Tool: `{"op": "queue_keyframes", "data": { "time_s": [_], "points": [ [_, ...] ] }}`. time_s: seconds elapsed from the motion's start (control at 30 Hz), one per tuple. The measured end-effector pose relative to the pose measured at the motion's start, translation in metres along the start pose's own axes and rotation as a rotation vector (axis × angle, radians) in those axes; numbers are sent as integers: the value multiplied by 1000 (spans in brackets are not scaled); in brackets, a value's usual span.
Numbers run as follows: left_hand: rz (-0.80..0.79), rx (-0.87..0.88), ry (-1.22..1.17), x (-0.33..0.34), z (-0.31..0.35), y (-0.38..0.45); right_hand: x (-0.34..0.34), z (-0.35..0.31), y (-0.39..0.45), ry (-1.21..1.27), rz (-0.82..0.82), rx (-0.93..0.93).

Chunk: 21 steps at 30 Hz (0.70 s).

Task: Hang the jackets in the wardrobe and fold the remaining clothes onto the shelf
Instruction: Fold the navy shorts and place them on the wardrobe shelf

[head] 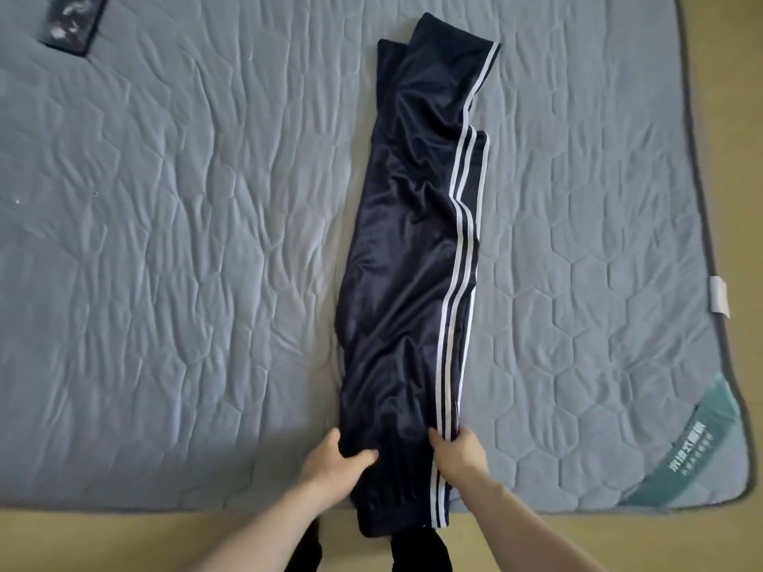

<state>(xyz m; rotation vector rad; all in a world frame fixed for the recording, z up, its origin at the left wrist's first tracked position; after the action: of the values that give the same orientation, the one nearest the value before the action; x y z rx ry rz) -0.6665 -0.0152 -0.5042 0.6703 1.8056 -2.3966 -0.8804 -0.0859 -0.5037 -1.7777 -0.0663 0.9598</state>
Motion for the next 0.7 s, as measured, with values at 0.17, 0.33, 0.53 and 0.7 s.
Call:
{"op": "queue_keyframes", "data": {
  "time_s": [0.17,0.33,0.53,0.7],
  "points": [
    [-86,-103,40,24,-34,-20,8,48,-32,119,-108,79],
    [-121,-142,-36,13,-44,-35,-8,51,-41,89,-156,82],
    [-61,-65,-157,-21,-10,-57,-35,18,-60,71,-131,52],
    [97,45,-209,-75,60,-72,-77,-43,-73,204,-146,5]
  ]
}}
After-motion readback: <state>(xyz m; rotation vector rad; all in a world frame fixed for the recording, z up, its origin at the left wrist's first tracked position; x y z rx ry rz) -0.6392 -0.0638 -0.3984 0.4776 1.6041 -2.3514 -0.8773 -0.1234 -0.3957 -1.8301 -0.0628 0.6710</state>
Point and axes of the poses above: each hand's wrist, its own y-axis towards the middle knuckle, its own x-axis out of the palm, z = x × y, the point moved 5 cm from there along y, towards the middle knuckle, and after that the axes turned 11 degrees about z, right-handed, at the moved point
